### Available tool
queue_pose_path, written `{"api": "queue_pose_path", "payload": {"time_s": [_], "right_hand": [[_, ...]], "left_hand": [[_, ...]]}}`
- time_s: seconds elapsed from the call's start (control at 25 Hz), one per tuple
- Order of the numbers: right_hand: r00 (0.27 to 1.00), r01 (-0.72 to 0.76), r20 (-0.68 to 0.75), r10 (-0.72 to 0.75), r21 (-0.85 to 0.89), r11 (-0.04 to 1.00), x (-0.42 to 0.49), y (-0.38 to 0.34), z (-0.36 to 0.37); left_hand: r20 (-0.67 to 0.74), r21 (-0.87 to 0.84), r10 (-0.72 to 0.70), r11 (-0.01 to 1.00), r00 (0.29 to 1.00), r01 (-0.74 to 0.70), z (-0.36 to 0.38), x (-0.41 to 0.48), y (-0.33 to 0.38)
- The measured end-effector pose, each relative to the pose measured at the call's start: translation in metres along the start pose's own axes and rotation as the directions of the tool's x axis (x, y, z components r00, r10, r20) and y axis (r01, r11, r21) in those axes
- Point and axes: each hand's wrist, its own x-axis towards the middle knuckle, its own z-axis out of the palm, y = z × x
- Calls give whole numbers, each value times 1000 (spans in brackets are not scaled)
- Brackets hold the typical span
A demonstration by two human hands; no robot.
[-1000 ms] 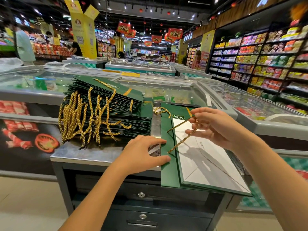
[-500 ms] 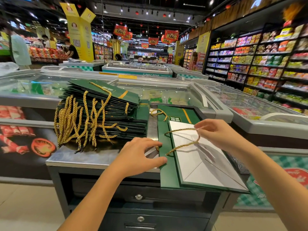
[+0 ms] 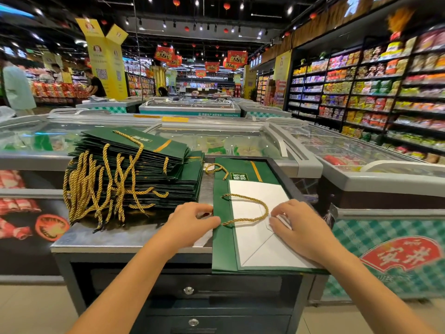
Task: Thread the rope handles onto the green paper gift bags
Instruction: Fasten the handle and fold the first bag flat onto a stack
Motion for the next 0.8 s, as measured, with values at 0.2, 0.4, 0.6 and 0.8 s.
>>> {"api": "queue_pose_path", "payload": {"time_s": [0.2, 0.4, 0.6, 0.8], "right_hand": [[999, -31, 0, 32, 188, 982, 3, -5, -12], [987, -153, 117, 106, 539, 828, 16, -34, -38], [910, -414, 390, 141, 852, 319, 31, -51, -69], [873, -461, 474, -117, 879, 122, 27, -63, -94]], "left_hand": [[-56, -538, -61, 843, 997, 21, 2, -9, 22], [-93, -687, 112, 712, 989, -145, -3, -13, 64], [-66, -694, 223, 690, 972, -206, -9, -8, 87], [55, -534, 366, 797, 929, -282, -5, -5, 85]]}}
